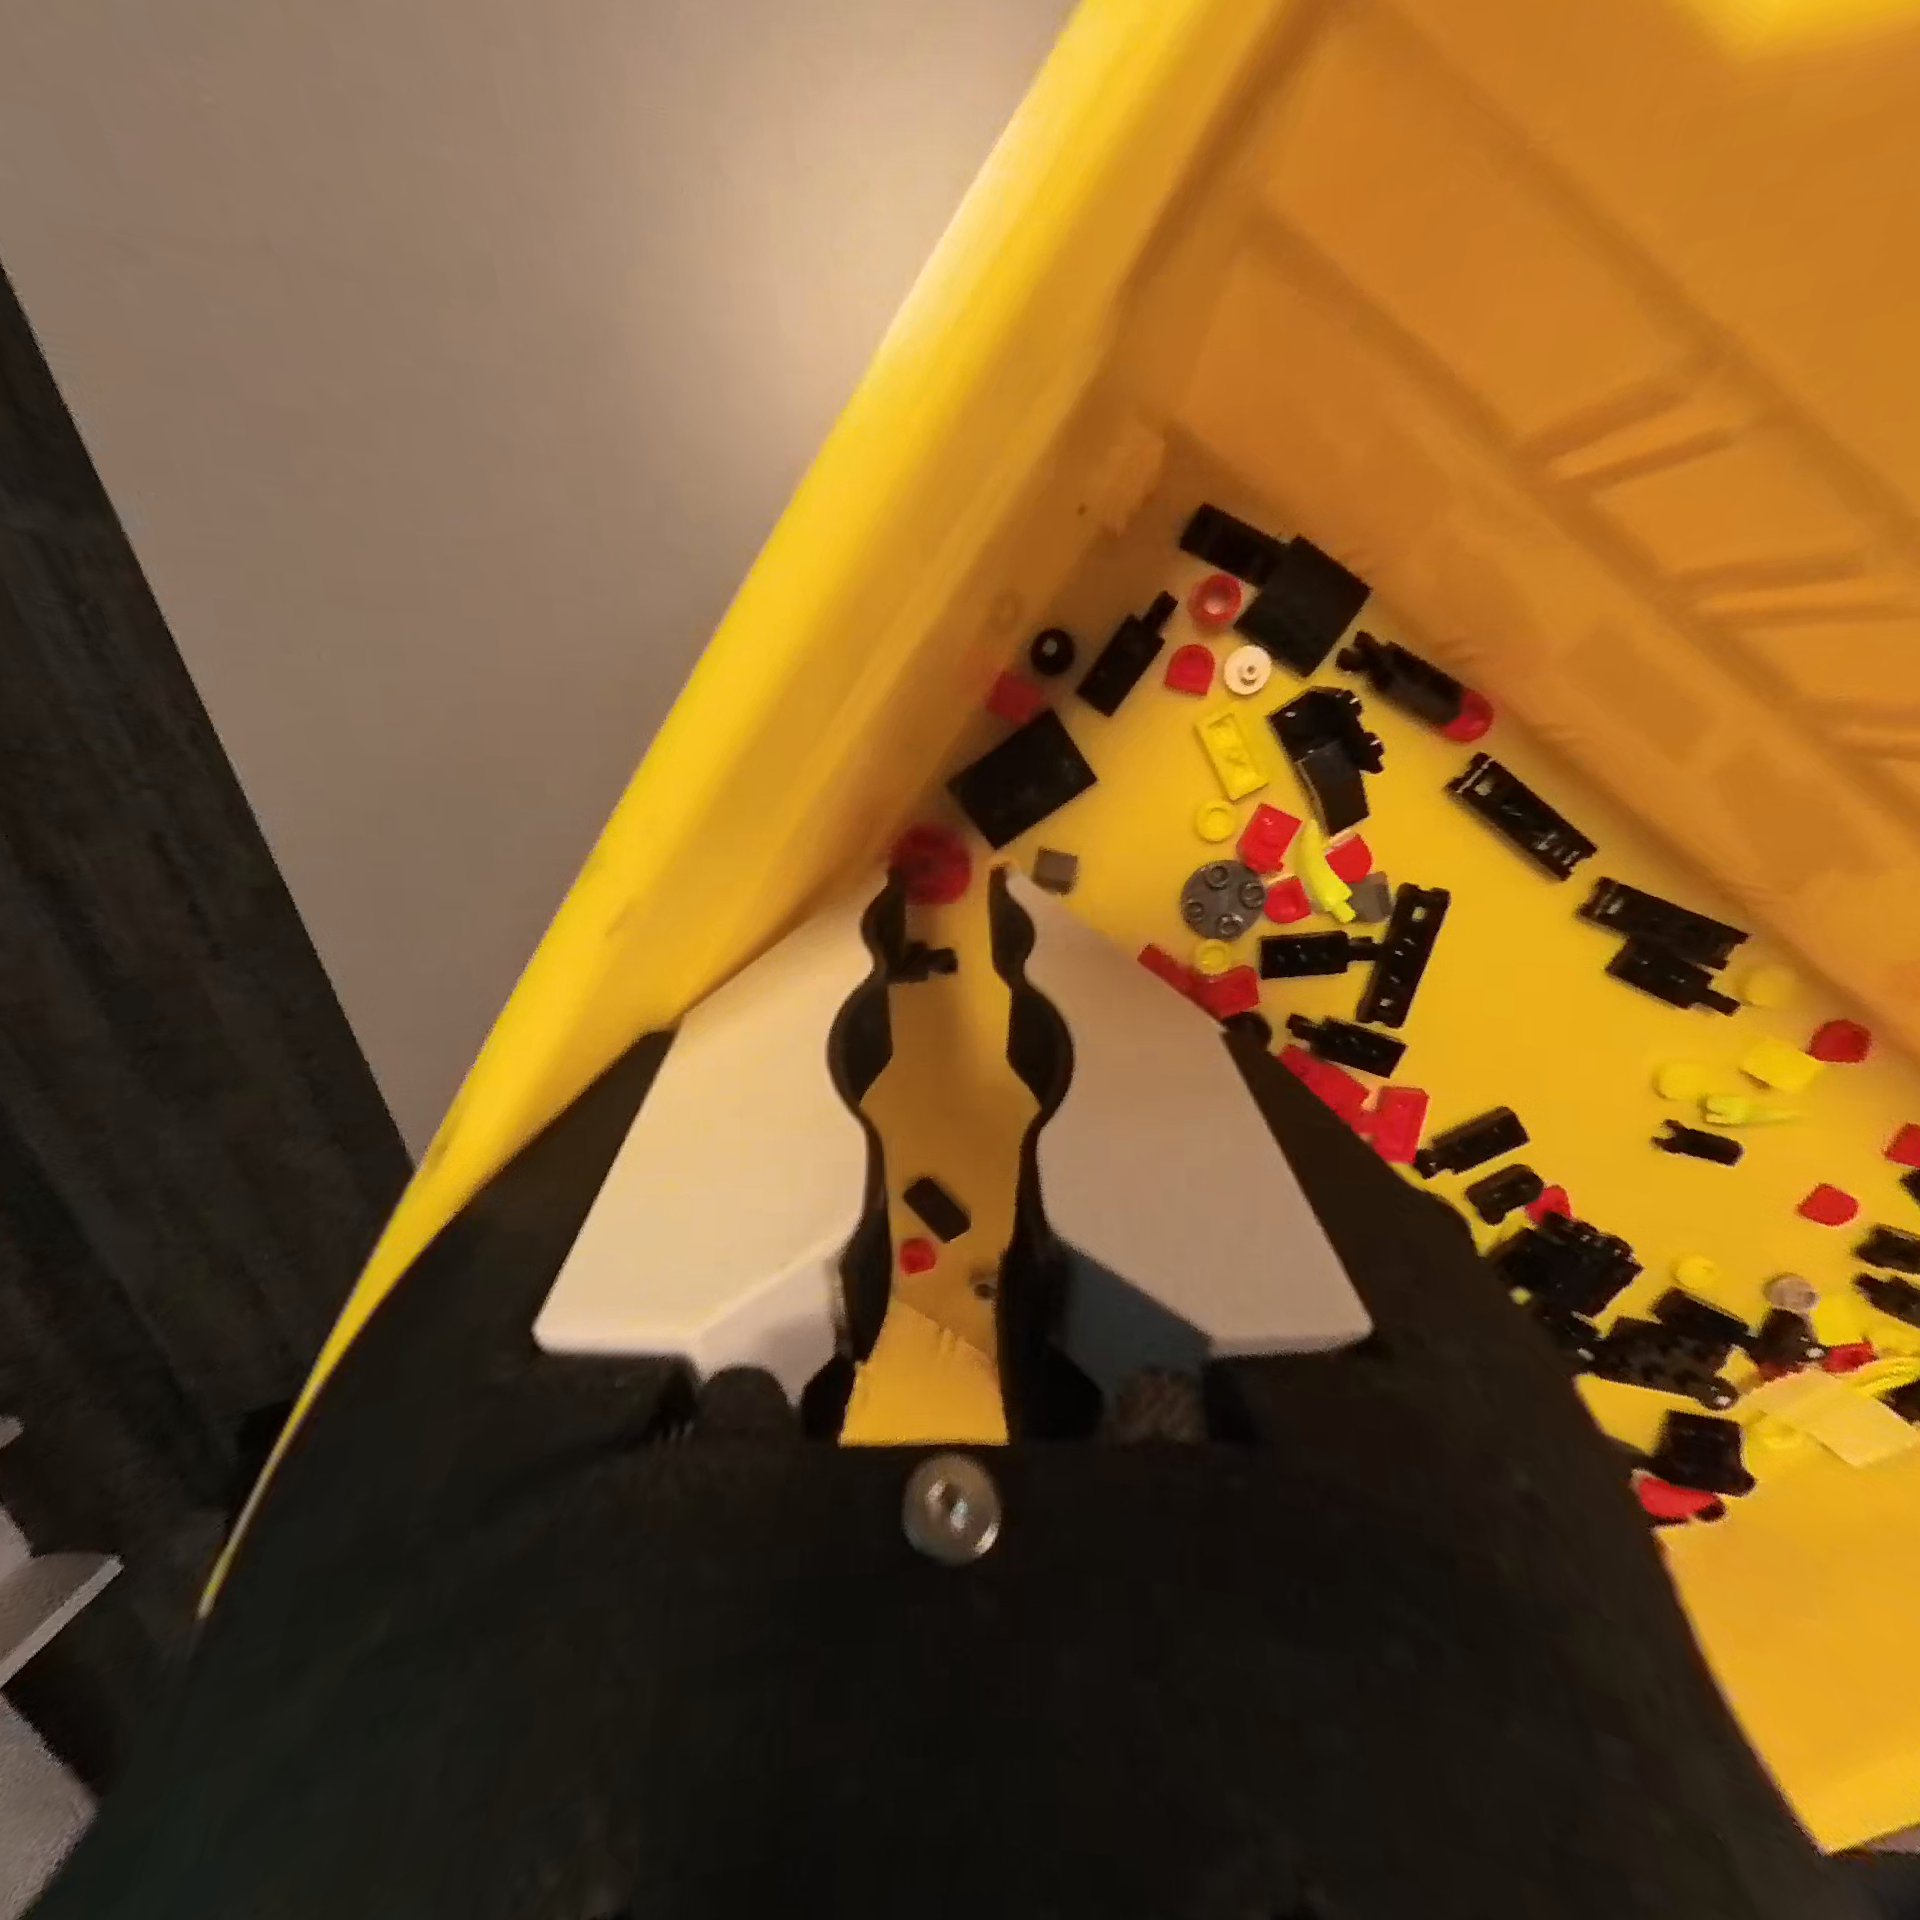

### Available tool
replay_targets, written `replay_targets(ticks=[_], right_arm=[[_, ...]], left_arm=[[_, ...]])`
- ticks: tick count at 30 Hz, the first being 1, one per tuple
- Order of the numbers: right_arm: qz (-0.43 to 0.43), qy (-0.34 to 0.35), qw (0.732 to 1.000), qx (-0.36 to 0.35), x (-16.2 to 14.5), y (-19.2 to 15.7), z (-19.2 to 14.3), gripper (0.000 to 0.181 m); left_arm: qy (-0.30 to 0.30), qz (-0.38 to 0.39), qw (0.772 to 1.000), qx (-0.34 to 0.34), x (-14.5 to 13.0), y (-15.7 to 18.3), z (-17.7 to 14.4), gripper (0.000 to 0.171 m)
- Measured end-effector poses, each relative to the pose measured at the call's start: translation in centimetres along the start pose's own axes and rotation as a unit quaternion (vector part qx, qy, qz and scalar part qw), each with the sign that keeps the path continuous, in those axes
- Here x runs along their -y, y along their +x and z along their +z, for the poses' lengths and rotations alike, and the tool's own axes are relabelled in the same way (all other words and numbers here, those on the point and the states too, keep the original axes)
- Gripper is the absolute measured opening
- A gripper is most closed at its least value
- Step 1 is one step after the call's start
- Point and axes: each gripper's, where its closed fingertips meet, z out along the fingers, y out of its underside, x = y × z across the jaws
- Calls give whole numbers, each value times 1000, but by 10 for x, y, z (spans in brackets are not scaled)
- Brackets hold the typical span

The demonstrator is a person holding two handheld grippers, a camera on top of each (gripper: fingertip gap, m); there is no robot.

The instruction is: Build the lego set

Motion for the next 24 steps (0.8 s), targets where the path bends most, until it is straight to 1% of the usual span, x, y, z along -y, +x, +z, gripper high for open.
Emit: replay_targets(ticks=[5, 7, 9, 12, 17, 18, 19, 24], right_arm=[[1, 2, 1000, 4, 1, -1, 0, 0], [1, 3, 1000, 5, 1, -2, 0, 0], [2, 3, 1000, 8, 1, -3, 0, 0], [4, 2, 1000, 11, 1, -4, 0, 0], [5, 1, 1000, 19, 0, -7, 1, 0], [5, 0, 1000, 20, 0, -7, 1, 0], [5, 0, 1000, 20, 0, -7, 1, 0], [5, 1, 1000, 22, 0, -9, 2, 0]], left_arm=[[-8, 23, 999, 31, -4, -4, 5, 12], [2, 29, 999, 33, -1, -3, 6, 12], [9, 22, 999, 27, 0, -2, 6, 12], [15, 5, 1000, -2, 1, 3, 6, 12], [15, 26, 1000, -4, 1, 3, 6, 11], [16, 32, 999, -2, 1, 2, 5, 4], [19, 38, 999, -4, 2, 2, 4, 0], [49, 31, 998, -21, 8, 3, -16, 0]])
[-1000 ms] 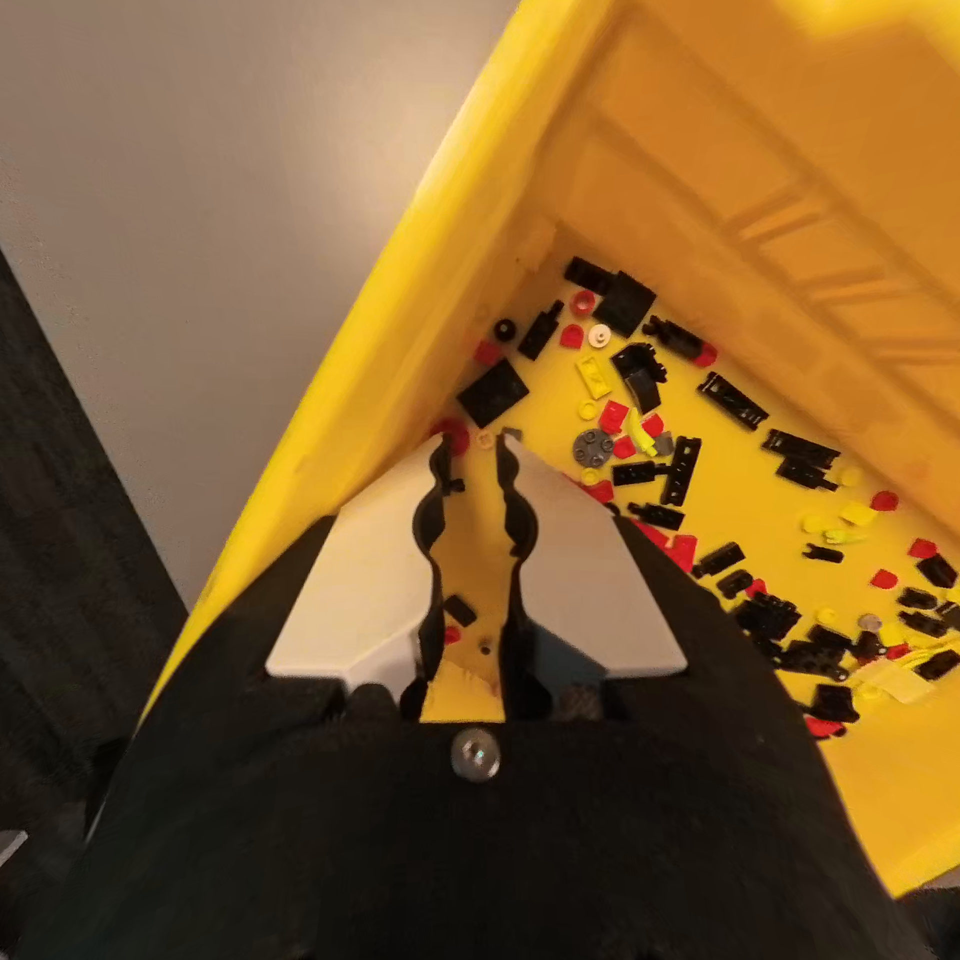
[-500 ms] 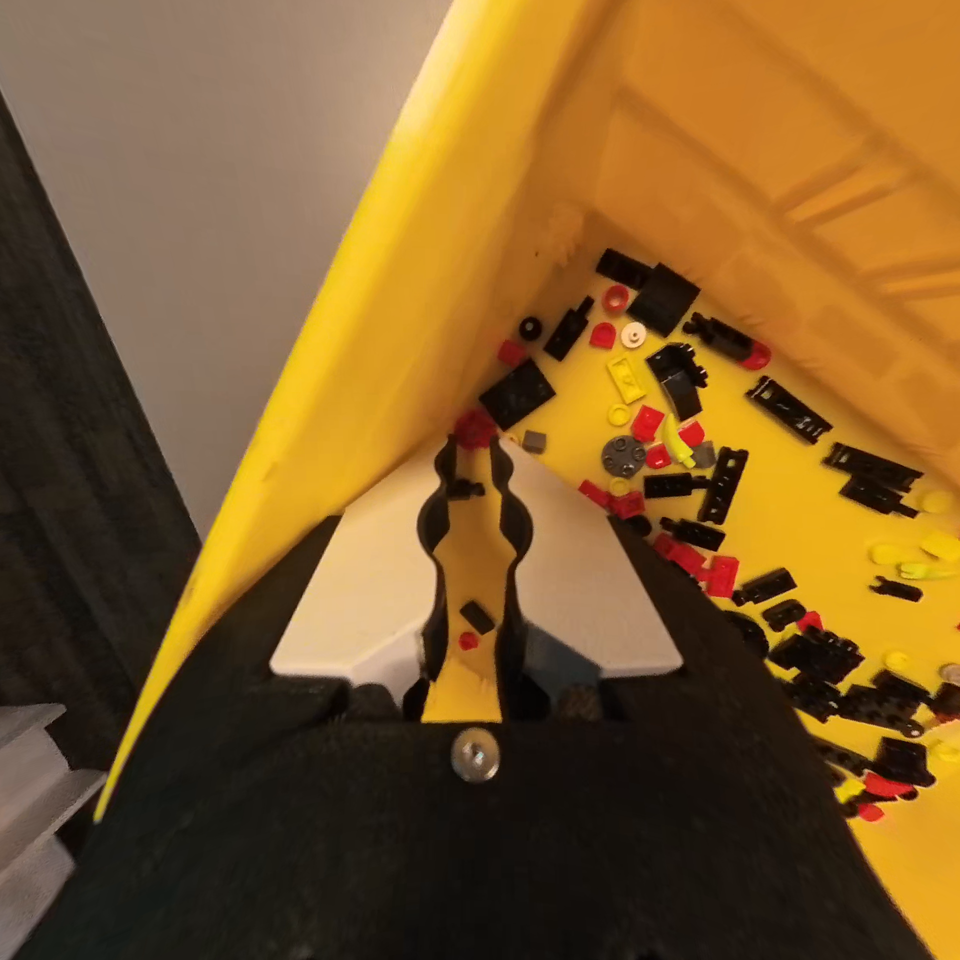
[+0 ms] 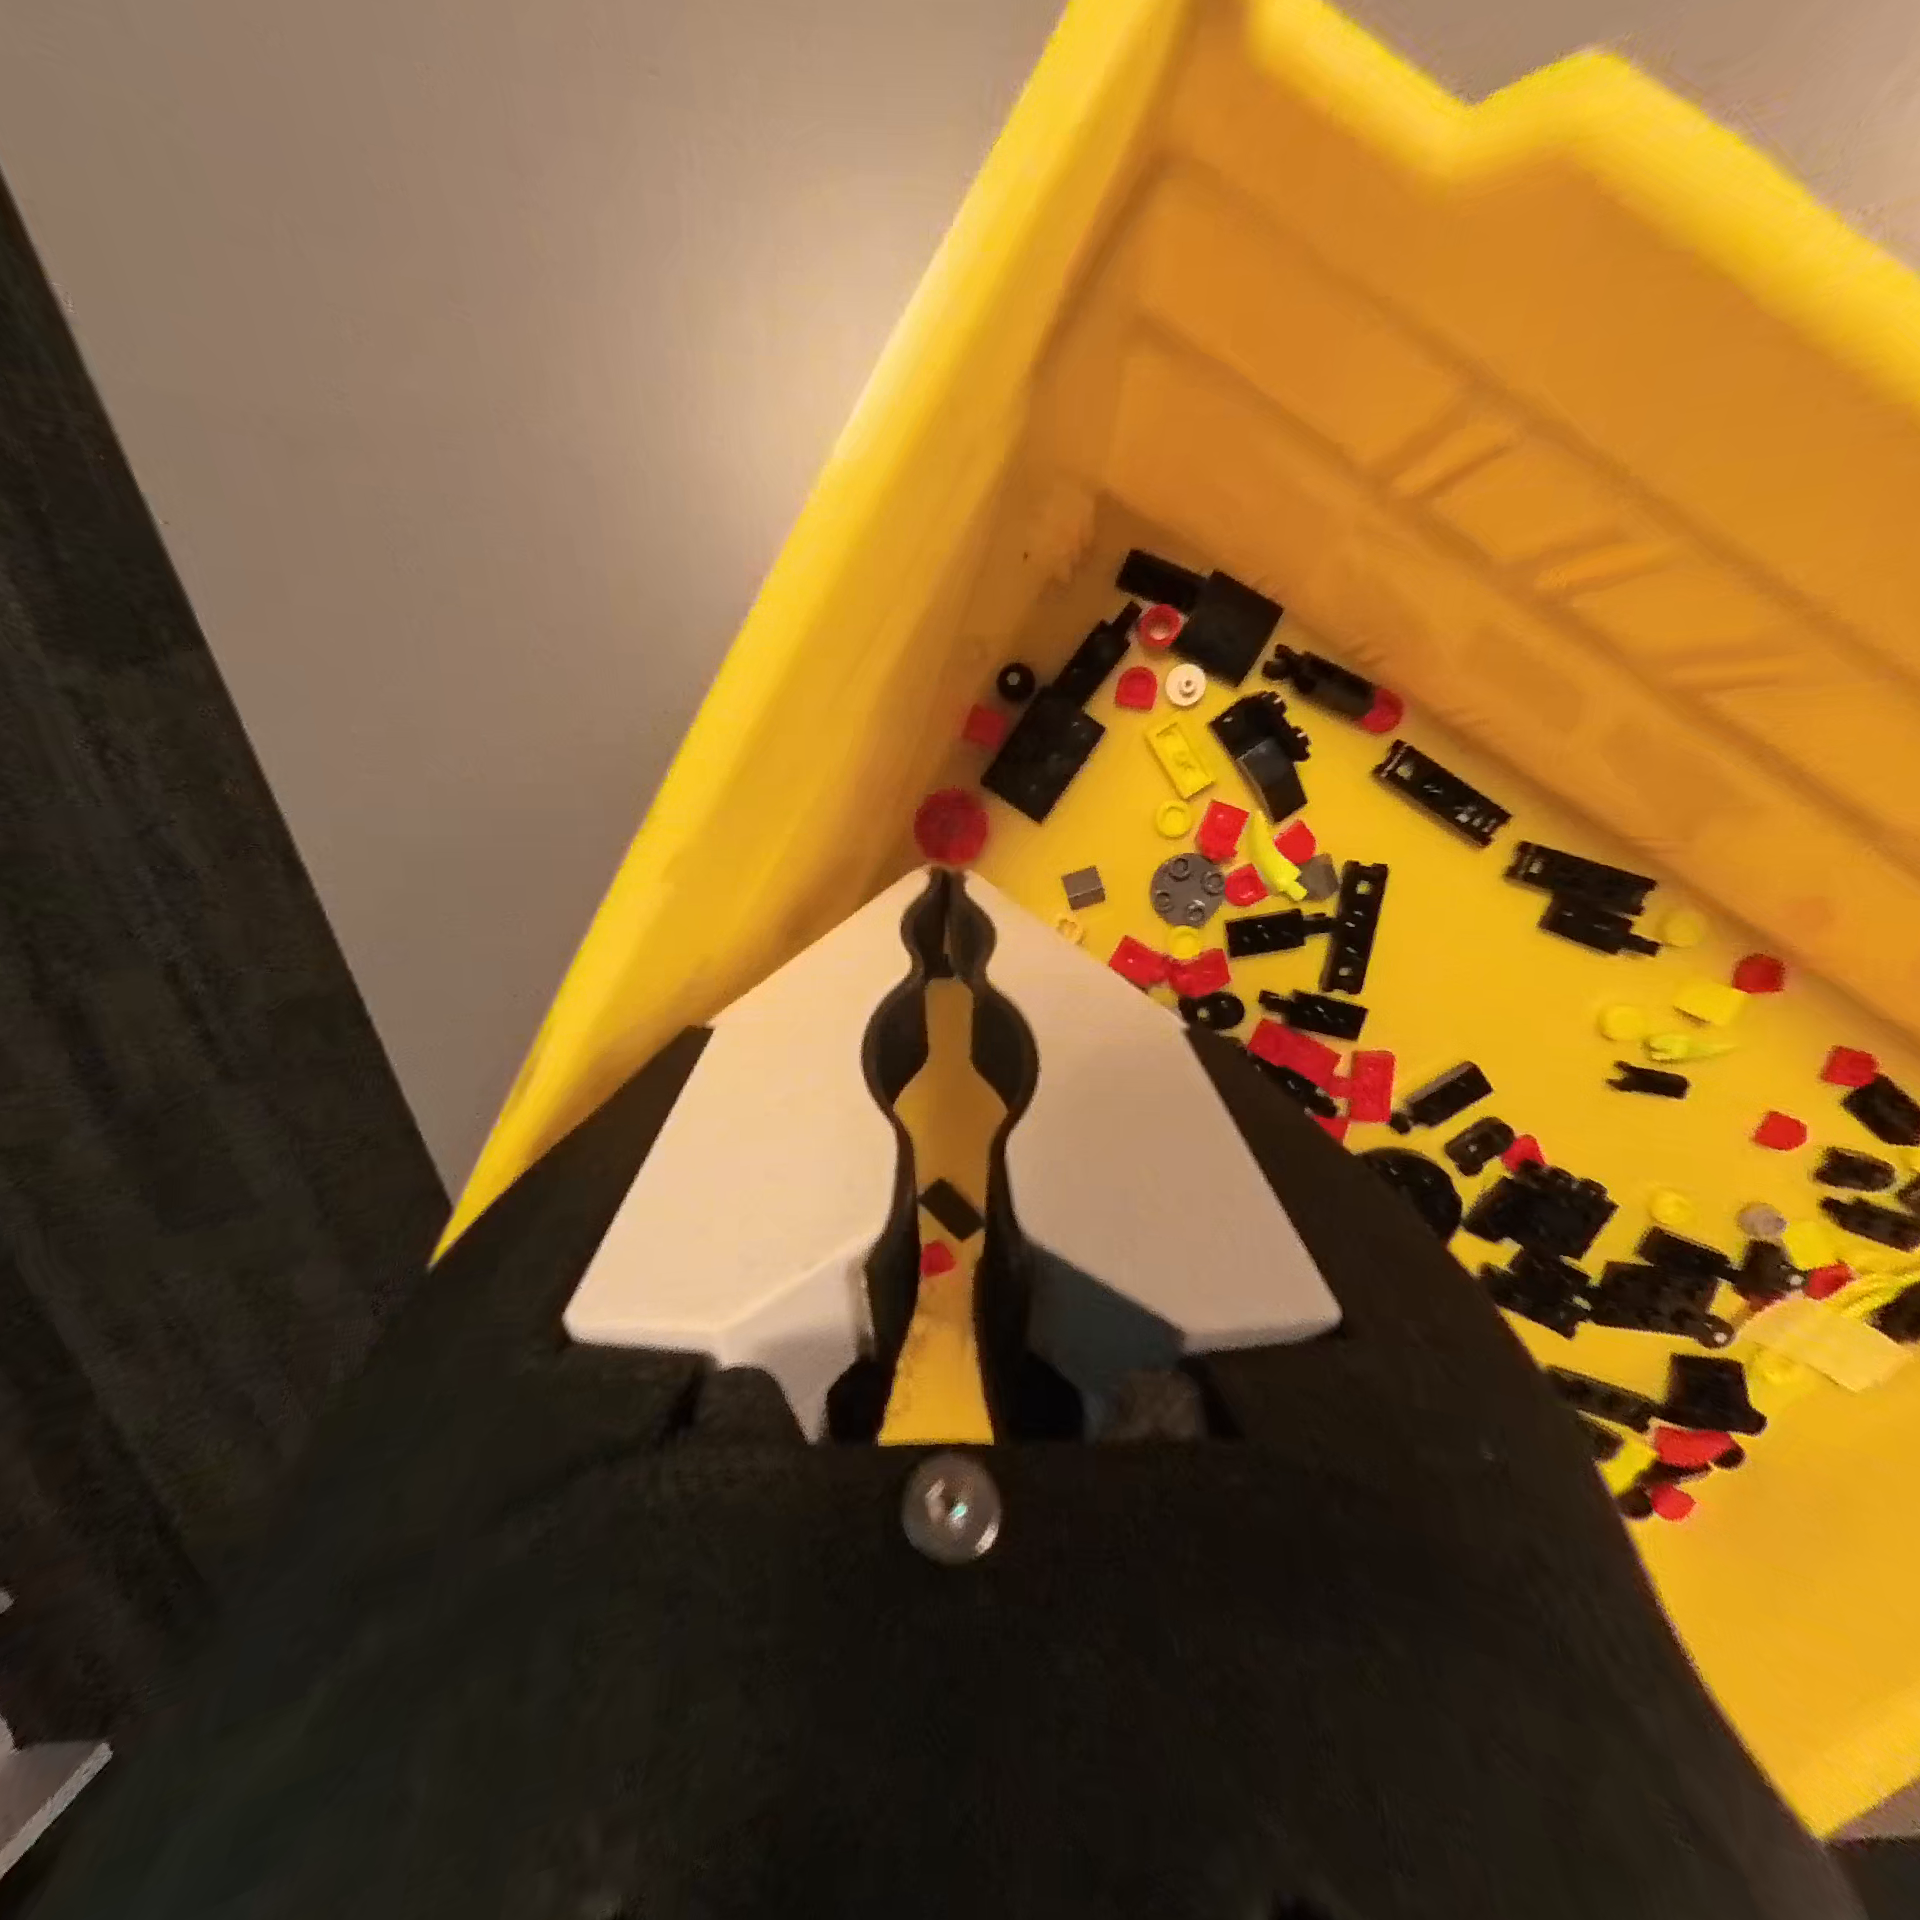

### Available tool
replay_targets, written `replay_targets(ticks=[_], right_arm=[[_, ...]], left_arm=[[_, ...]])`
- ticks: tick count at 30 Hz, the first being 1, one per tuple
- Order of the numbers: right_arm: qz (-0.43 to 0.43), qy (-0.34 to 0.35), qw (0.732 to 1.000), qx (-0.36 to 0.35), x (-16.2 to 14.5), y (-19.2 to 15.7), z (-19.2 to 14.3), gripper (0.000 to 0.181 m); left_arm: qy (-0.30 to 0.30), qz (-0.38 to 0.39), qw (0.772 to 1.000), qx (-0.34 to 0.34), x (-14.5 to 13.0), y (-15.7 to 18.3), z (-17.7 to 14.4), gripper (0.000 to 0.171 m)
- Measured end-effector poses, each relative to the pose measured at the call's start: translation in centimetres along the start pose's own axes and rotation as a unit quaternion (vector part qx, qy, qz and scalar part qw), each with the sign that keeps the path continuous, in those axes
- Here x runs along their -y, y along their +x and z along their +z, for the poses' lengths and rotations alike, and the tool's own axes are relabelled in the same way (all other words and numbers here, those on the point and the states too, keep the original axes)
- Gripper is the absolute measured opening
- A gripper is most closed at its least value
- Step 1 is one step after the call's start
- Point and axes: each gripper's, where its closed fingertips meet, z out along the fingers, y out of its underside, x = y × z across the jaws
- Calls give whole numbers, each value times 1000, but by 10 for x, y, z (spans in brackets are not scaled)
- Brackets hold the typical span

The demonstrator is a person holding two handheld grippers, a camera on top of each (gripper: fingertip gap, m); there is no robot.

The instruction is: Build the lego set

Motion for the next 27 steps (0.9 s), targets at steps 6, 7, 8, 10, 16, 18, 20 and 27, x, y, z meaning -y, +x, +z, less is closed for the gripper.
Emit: replay_targets(ticks=[6, 7, 8, 10, 16, 18, 20, 27], right_arm=[[2, -1, 1000, 7, 0, -3, 1, 0], [1, -1, 1000, 8, 0, -3, 1, 0], [1, -1, 1000, 8, 0, -3, 1, 0], [1, -1, 1000, 8, 0, -3, 1, 0], [4, 0, 1000, 10, 0, -4, 1, 0], [4, 0, 1000, 12, 0, -5, 2, 0], [4, 0, 1000, 12, 0, -5, 1, 0], [2, -1, 1000, 14, 0, -6, 2, 0]], left_arm=[[9, 4, 1000, -16, 2, 11, -6, 0], [1, -7, 1000, -10, 1, 9, -4, 5], [-14, -24, 1000, -5, -3, 7, 1, 23], [-28, -36, 999, -3, -6, 7, 8, 28], [-15, -42, 999, 14, -3, 2, 18, 17], [-17, -45, 999, 6, -4, 4, 21, 13], [-21, -53, 998, -9, -6, 7, 25, 11], [-7, -47, 999, -4, -1, 6, 27, 9]])
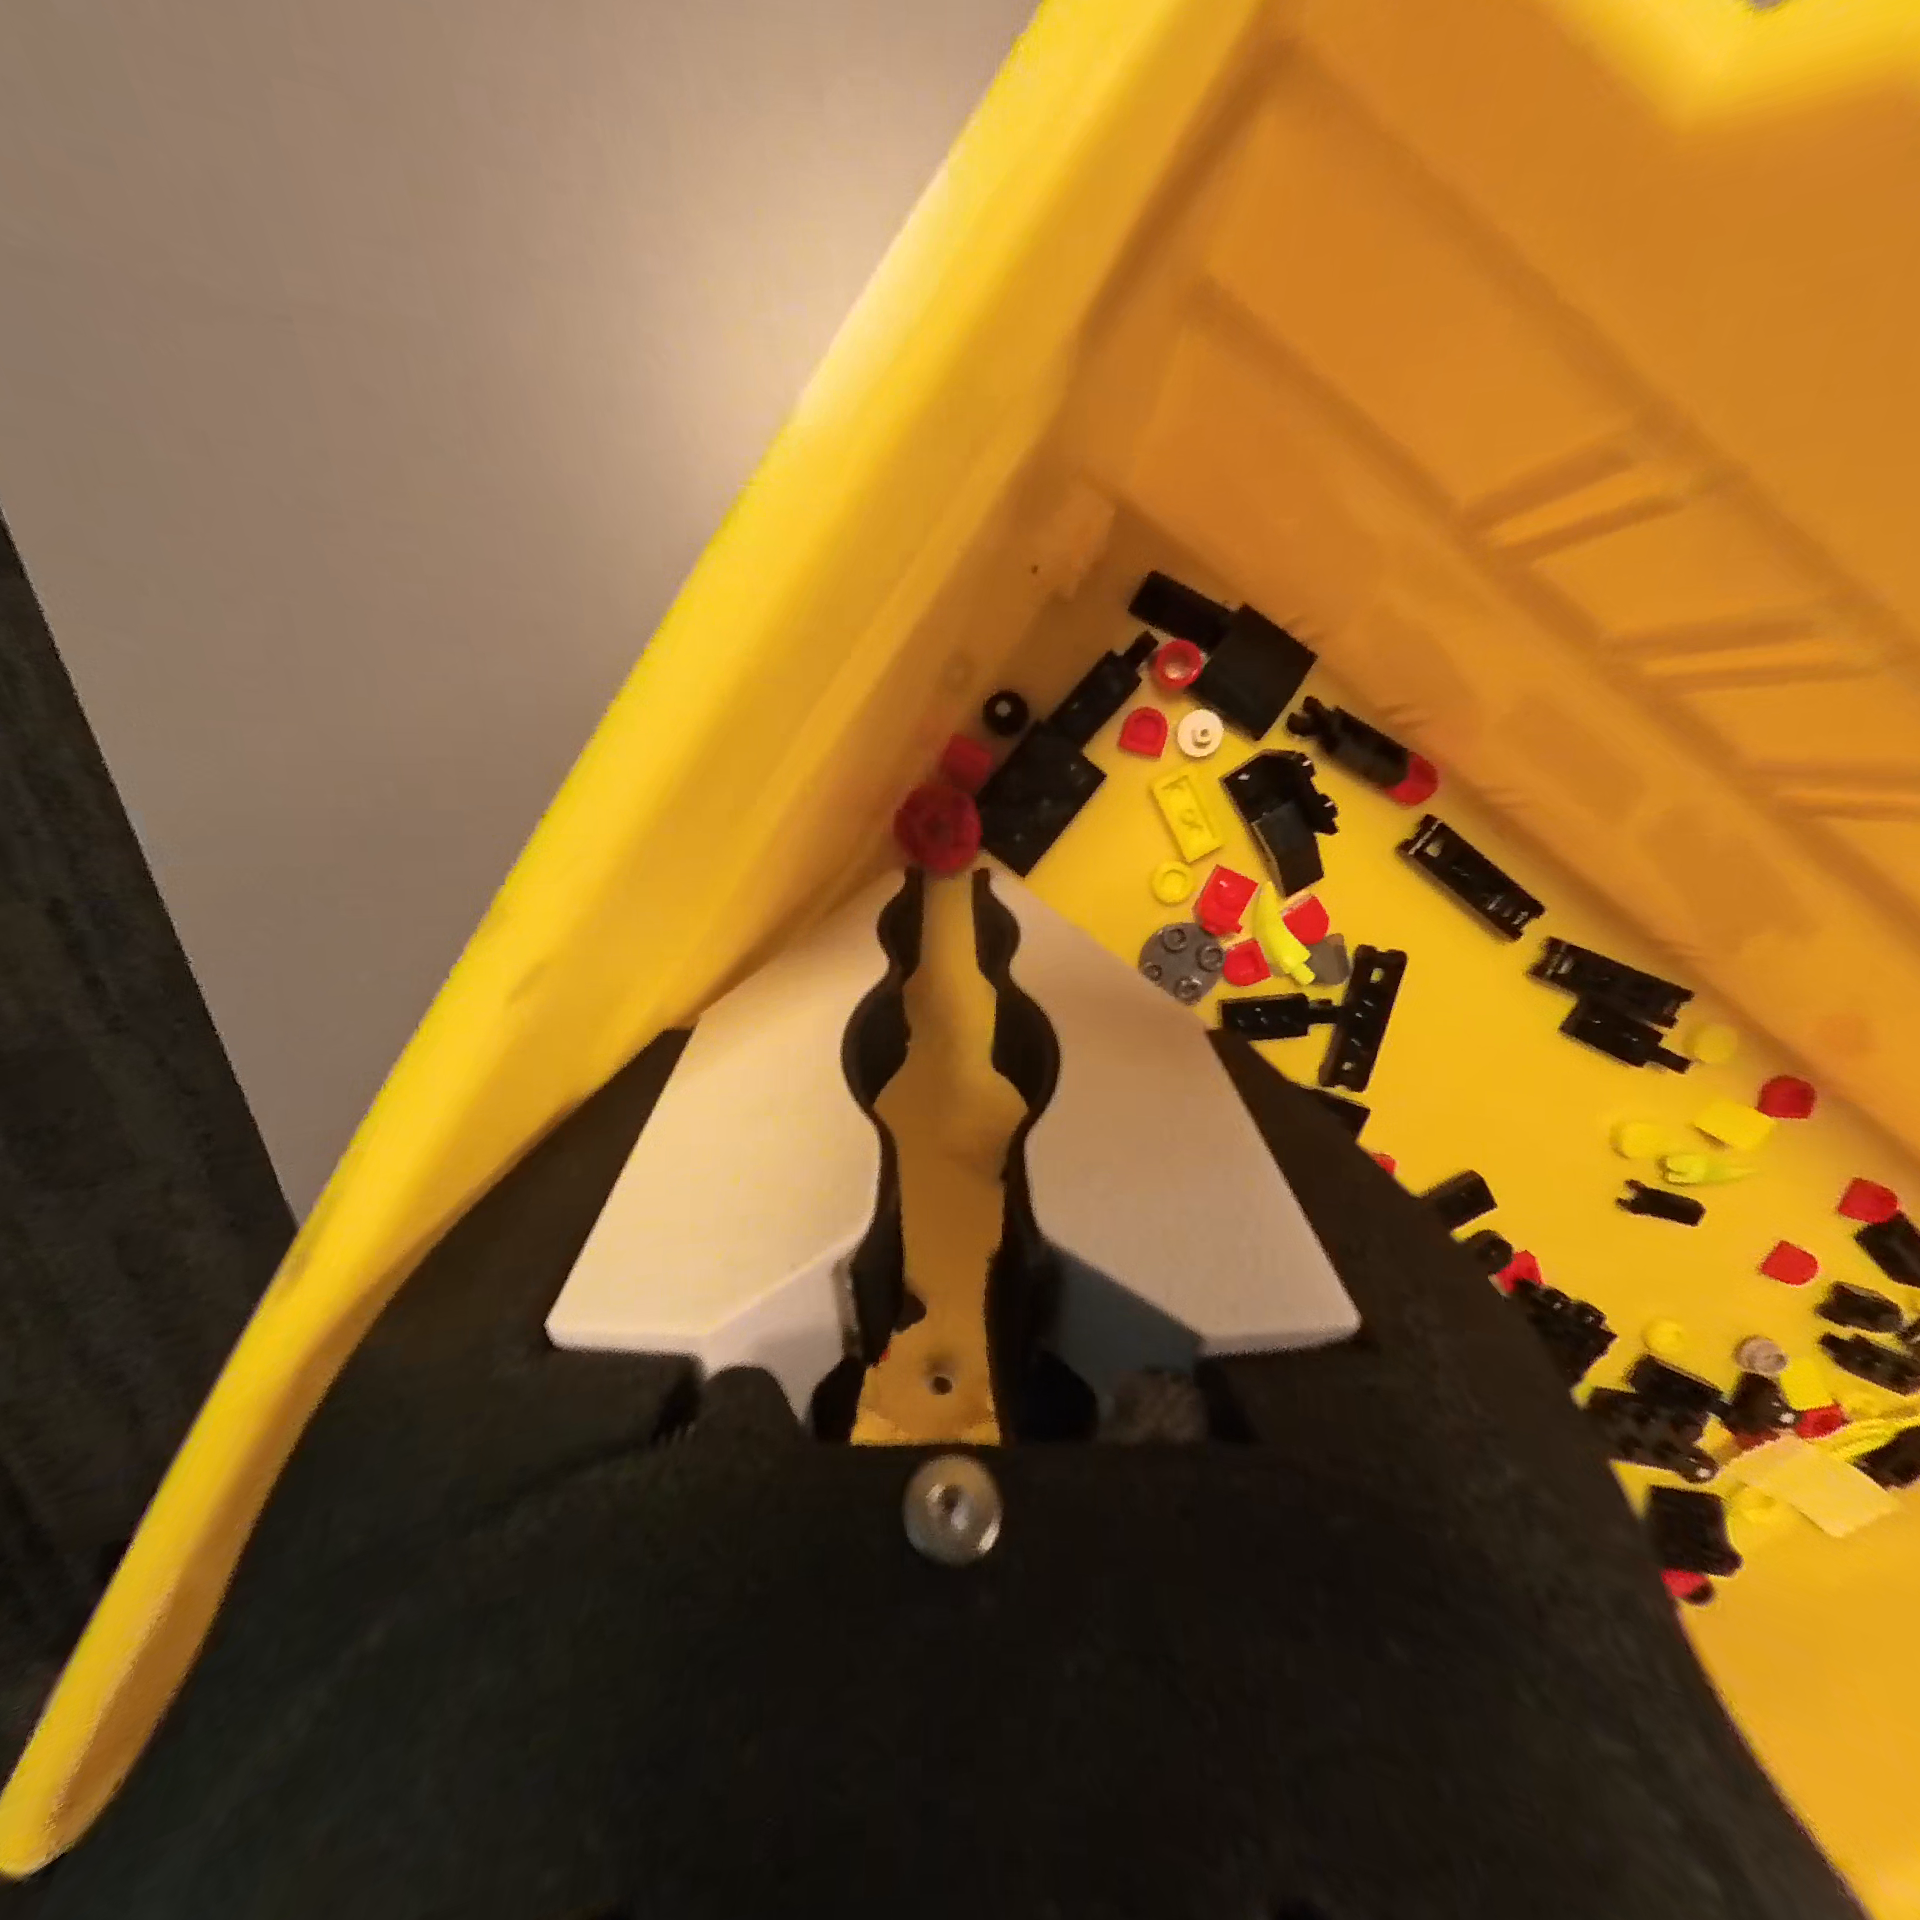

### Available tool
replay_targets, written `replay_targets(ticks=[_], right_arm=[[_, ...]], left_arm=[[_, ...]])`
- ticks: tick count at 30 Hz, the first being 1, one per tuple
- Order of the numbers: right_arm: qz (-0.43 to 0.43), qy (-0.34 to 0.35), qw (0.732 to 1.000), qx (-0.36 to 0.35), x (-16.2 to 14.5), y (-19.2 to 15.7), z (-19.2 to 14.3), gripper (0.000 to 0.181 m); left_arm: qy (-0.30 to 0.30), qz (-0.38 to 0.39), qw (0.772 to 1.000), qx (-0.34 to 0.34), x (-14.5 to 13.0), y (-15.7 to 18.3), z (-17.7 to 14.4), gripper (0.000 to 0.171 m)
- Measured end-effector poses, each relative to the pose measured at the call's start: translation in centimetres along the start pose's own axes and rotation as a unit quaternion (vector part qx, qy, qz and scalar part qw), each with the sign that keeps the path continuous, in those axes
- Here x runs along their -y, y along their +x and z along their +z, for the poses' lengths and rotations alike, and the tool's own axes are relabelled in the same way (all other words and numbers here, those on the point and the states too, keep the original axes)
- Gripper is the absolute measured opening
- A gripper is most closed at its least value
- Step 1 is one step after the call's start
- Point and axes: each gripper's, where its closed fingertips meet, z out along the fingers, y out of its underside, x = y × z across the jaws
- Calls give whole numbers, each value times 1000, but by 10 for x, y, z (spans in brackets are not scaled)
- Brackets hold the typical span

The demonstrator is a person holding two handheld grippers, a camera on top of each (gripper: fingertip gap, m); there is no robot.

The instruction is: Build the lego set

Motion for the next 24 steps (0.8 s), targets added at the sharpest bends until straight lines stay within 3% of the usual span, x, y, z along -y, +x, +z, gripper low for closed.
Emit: replay_targets(ticks=[4, 10, 18, 21, 24], right_arm=[[0, 0, 1000, 1, 0, 0, 0, 0], [-1, 1, 1000, 2, 1, -1, 0, 0], [0, 2, 1000, 4, 1, -1, 0, 0], [1, 2, 1000, 6, 1, -2, 0, 0], [1, 3, 1000, 7, 1, -2, 0, 0]], left_arm=[[10, 42, 999, 27, 3, 0, -3, 16], [43, 86, 994, 54, 18, -1, -7, 0], [-2, 44, 998, 37, 1, -4, -4, 0], [-37, 33, 999, 1, -11, 7, -8, 0], [-12, 16, 1000, 2, -5, 6, -16, 6]])
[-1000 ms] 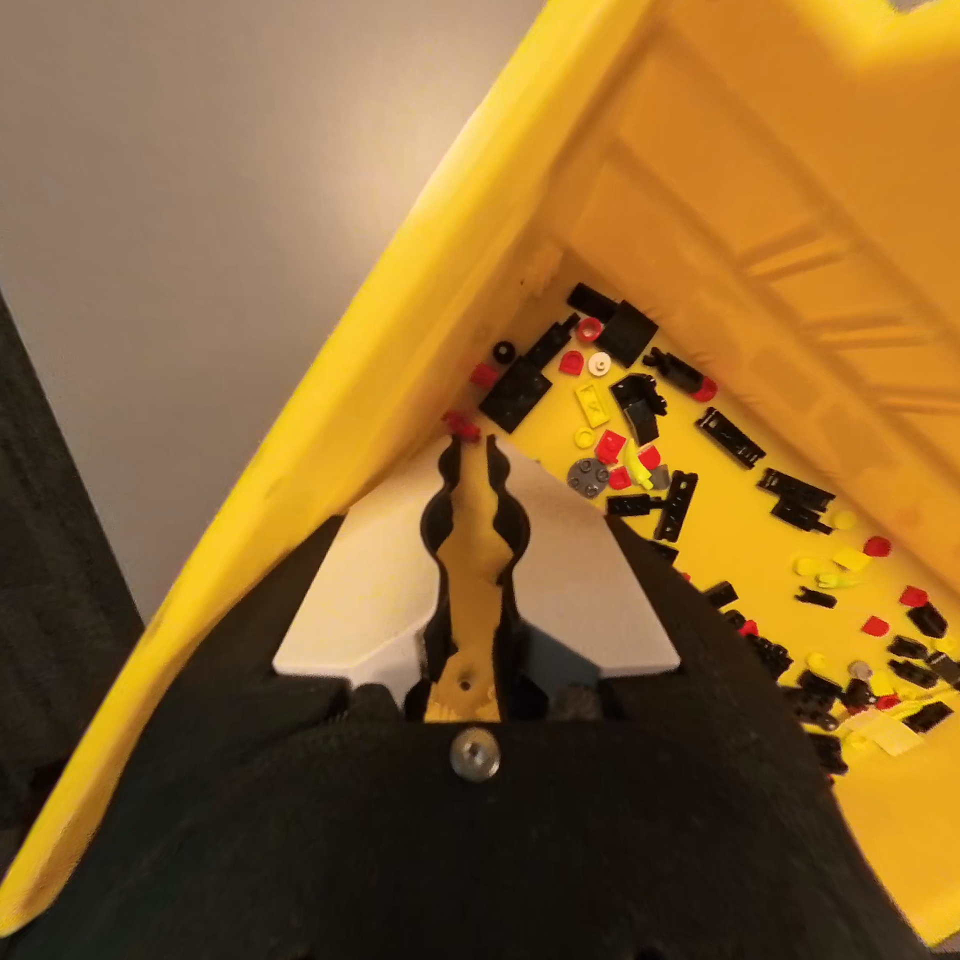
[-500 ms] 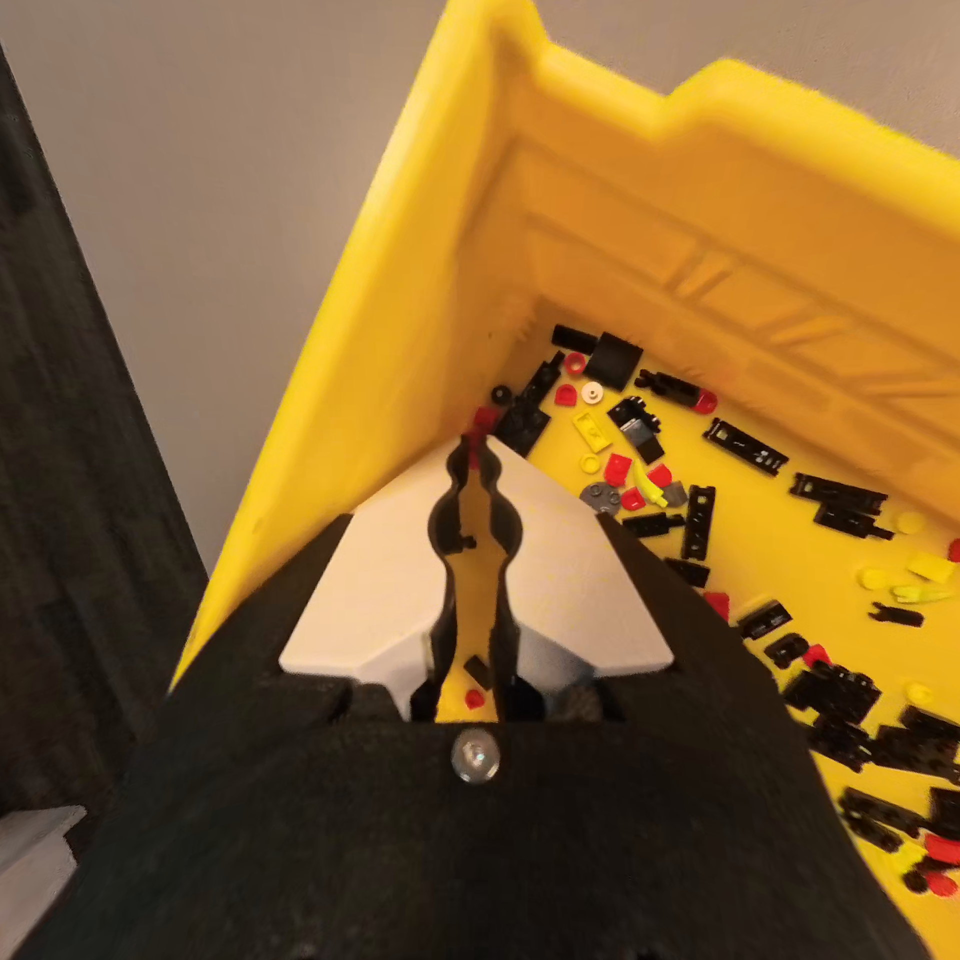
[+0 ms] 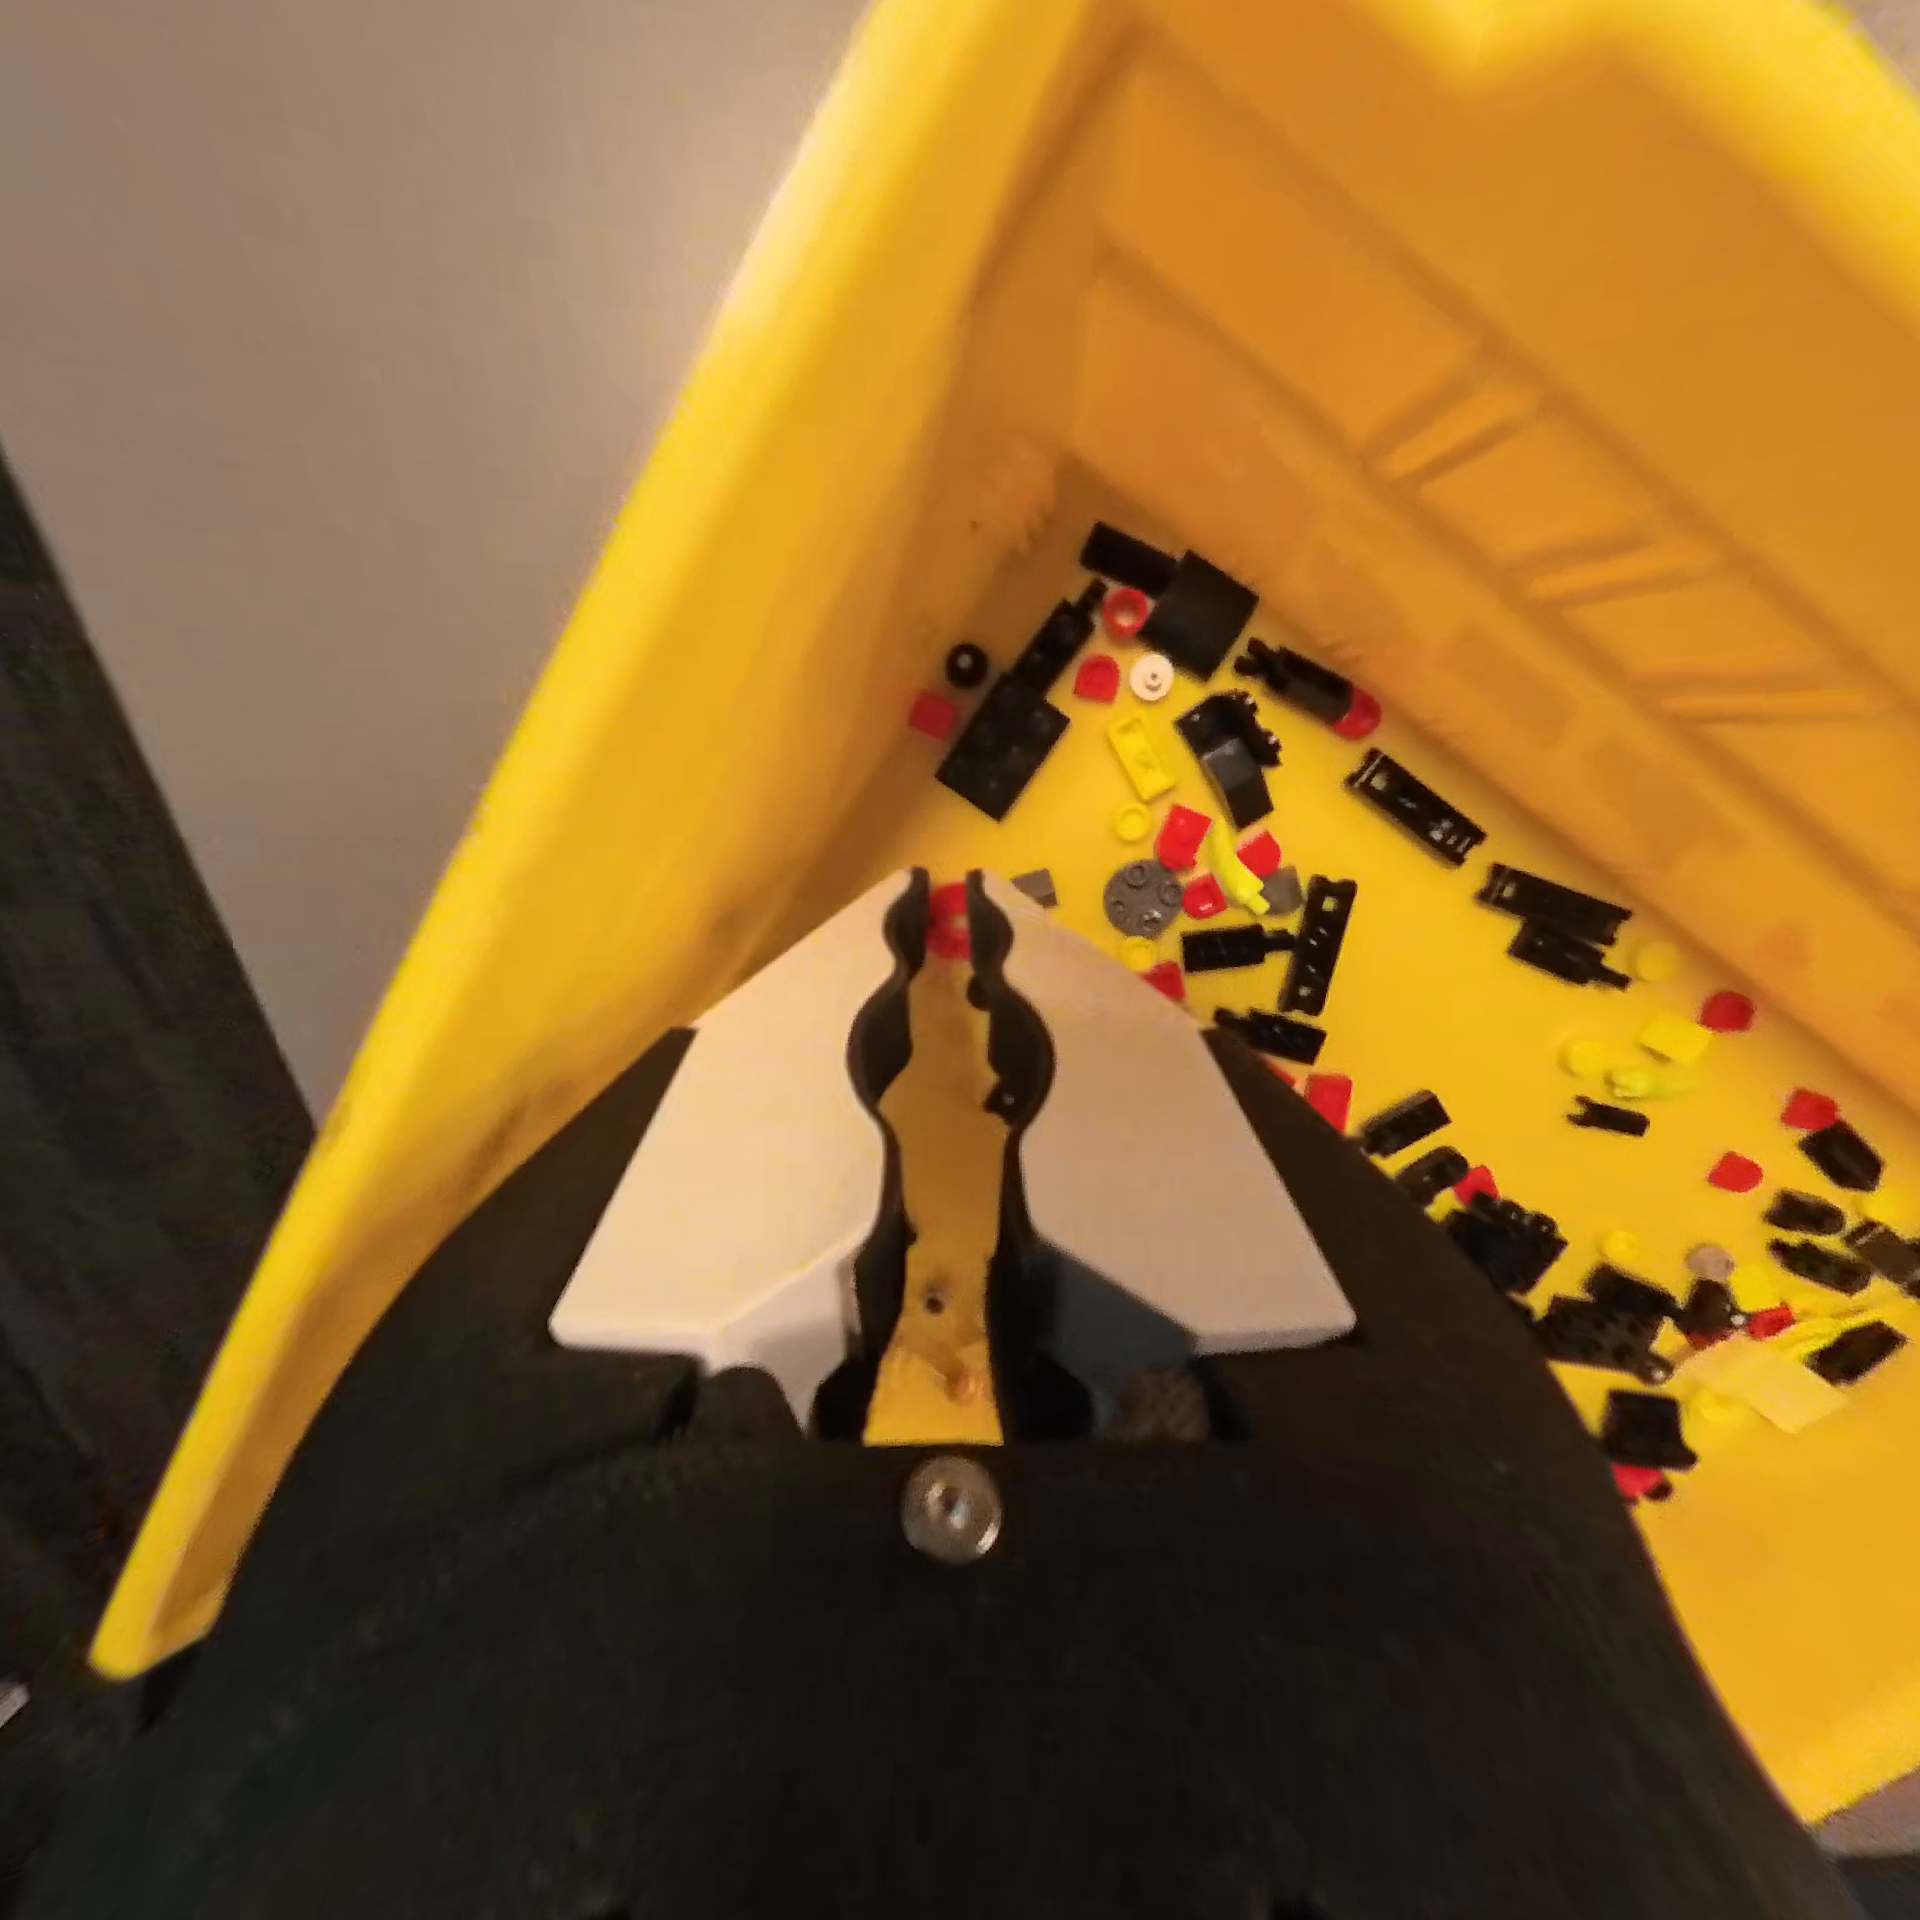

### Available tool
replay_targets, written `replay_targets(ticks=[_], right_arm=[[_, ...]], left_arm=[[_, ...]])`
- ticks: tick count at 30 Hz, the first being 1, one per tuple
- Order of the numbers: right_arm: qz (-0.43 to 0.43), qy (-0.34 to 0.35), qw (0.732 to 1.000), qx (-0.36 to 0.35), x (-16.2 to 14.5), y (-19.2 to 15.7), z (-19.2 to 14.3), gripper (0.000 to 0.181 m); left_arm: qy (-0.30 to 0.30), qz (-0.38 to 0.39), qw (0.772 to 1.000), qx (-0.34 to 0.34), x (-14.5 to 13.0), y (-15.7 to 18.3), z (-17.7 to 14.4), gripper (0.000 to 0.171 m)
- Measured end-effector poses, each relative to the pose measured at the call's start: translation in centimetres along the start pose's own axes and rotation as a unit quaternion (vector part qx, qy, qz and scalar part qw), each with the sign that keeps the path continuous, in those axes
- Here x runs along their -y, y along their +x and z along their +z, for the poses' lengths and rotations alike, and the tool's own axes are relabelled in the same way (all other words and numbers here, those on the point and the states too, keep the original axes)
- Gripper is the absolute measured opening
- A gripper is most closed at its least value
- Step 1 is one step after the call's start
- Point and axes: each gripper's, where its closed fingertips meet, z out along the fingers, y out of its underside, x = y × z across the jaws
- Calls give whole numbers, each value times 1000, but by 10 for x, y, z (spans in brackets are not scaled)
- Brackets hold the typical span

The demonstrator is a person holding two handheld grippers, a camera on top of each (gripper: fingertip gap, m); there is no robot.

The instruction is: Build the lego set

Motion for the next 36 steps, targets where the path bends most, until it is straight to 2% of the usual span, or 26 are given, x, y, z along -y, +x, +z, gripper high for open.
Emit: replay_targets(ticks=[3, 8, 14, 20, 23, 25, 28, 31, 33, 36], right_arm=[[1, 0, 1000, 0, 0, 0, 0, 0], [0, 0, 1000, 1, 0, 0, 0, 0], [1, 0, 1000, 3, 0, 0, 0, 0], [0, 1, 1000, 4, 0, -1, 0, 0], [0, 2, 1000, 1, 0, 0, 0, 0], [0, 3, 1000, -4, 1, 2, 0, 0], [0, 5, 1000, -10, 1, 4, -1, 0], [-22, 5, 1000, -5, 4, -1, -1, 1], [-35, 9, 999, -2, 7, -4, -2, 1], [-31, 12, 999, -7, 9, 0, -6, 3]], left_arm=[[16, -16, 1000, 2, 4, -3, -6, 14], [-28, -46, 998, -18, -9, -2, 4, 23], [-16, -80, 996, -35, -11, -8, 9, 15], [-24, -58, 997, -45, -15, -3, 7, 14], [11, -39, 998, -39, -5, 2, -4, 14], [75, -23, 996, -41, 13, 14, -30, 14], [218, 29, 972, -84, 39, 68, -100, 14], [338, 141, 924, -113, 38, 145, -167, 14], [391, 222, 883, -132, 25, 202, -191, 14], [462, 300, 819, -162, 1, 280, -201, 14]])
